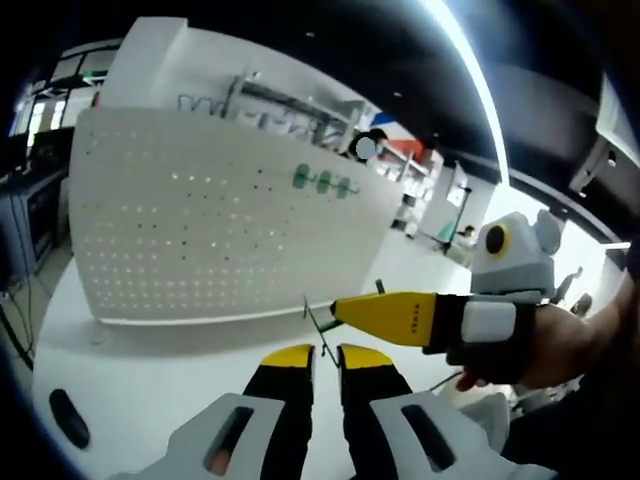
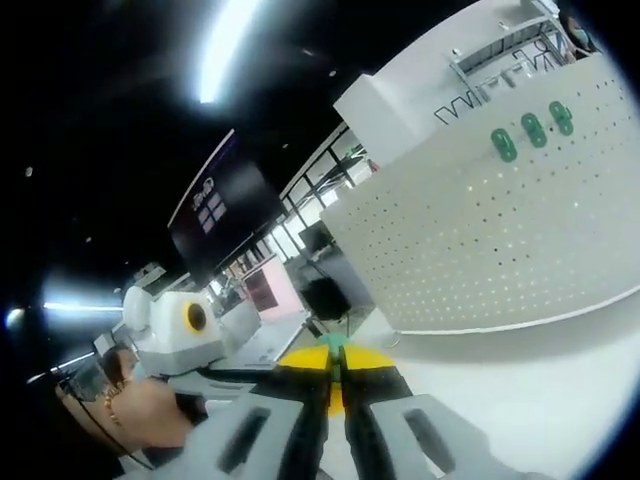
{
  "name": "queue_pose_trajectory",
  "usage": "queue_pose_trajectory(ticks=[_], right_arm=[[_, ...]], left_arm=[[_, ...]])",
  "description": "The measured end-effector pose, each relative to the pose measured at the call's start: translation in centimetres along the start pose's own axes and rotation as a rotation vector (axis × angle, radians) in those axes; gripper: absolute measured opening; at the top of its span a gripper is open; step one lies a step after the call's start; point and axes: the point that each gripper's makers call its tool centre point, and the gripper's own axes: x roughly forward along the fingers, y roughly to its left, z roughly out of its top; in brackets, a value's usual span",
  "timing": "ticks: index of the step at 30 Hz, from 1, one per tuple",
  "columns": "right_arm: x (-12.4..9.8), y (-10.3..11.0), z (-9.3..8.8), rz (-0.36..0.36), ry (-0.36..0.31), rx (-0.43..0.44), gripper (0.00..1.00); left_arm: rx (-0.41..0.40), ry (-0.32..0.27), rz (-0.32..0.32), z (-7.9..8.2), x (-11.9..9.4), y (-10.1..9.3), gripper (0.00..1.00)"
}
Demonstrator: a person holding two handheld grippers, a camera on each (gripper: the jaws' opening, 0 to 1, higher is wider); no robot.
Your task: Insert the hook assembly into the mounting plate slot until the hook locks in place.
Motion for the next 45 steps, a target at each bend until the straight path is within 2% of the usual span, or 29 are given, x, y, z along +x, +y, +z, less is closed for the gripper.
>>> queue_pose_trajectory(ticks=[5,12,20,25,33,37,45], right_arm=[[-0.1,0.2,0.1,0.001,-0.009,-0.006,0.00],[-0.3,0.6,0.2,0.004,-0.014,-0.037,0.00],[-0.2,1.3,0.2,0.004,0.006,-0.143,0.01],[-0.2,0.9,0.4,0.004,0.016,-0.112,0.04],[-1.9,0.7,2.3,0.003,-0.026,-0.136,0.11],[-2.0,0.9,2.0,0.022,-0.011,-0.085,0.11],[-0.8,1.9,0.7,0.047,0.034,-0.116,0.11]], left_arm=[[-0.011,-0.006,-0.003,0.2,-0.1,-0.1,0.06],[-0.100,-0.027,-0.031,0.4,-0.5,-0.2,0.05],[-0.112,-0.040,-0.022,0.8,-0.8,0.0,0.02],[-0.078,-0.037,-0.003,1.0,-0.9,0.2,0.01],[-0.036,-0.050,0.049,1.3,-1.4,1.3,0.01],[-0.014,-0.060,0.062,1.6,-1.5,1.3,0.01],[0.096,-0.061,0.052,1.9,-1.2,0.0,0.01]])
